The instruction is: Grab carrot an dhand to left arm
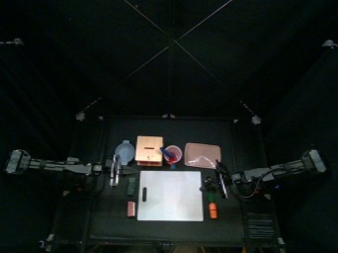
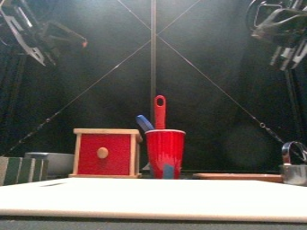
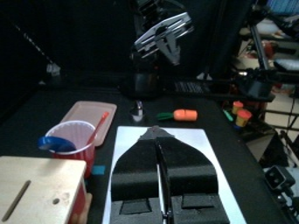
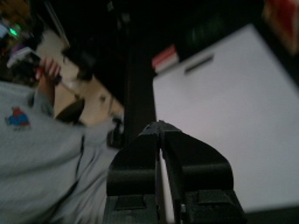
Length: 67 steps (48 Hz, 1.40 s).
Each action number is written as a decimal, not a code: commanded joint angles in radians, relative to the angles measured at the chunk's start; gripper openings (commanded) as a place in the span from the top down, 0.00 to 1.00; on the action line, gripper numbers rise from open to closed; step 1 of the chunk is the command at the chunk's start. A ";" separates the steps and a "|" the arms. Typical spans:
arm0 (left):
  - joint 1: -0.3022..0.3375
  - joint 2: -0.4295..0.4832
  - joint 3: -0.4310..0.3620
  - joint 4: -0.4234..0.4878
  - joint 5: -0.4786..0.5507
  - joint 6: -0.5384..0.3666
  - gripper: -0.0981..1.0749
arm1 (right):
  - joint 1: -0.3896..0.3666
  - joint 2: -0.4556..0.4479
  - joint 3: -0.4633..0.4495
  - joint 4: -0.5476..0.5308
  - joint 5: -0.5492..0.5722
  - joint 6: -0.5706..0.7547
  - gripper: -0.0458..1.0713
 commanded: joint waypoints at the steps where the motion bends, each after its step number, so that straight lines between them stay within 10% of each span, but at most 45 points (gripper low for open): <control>1: -0.009 0.051 -0.032 -0.003 -0.034 0.000 0.83 | 0.080 0.044 -0.043 0.028 0.118 0.078 0.91; 19: -0.104 0.152 -0.032 -0.009 -0.126 -0.002 0.76 | 0.295 0.166 -0.032 0.041 0.236 0.545 0.91; 49: -0.112 0.199 -0.025 -0.115 -0.127 -0.002 0.76 | 0.337 0.402 -0.163 -0.385 0.617 1.239 0.89; 67: -0.110 0.199 -0.002 -0.207 -0.126 0.000 0.64 | 0.414 0.436 -0.158 -0.463 0.672 1.486 0.37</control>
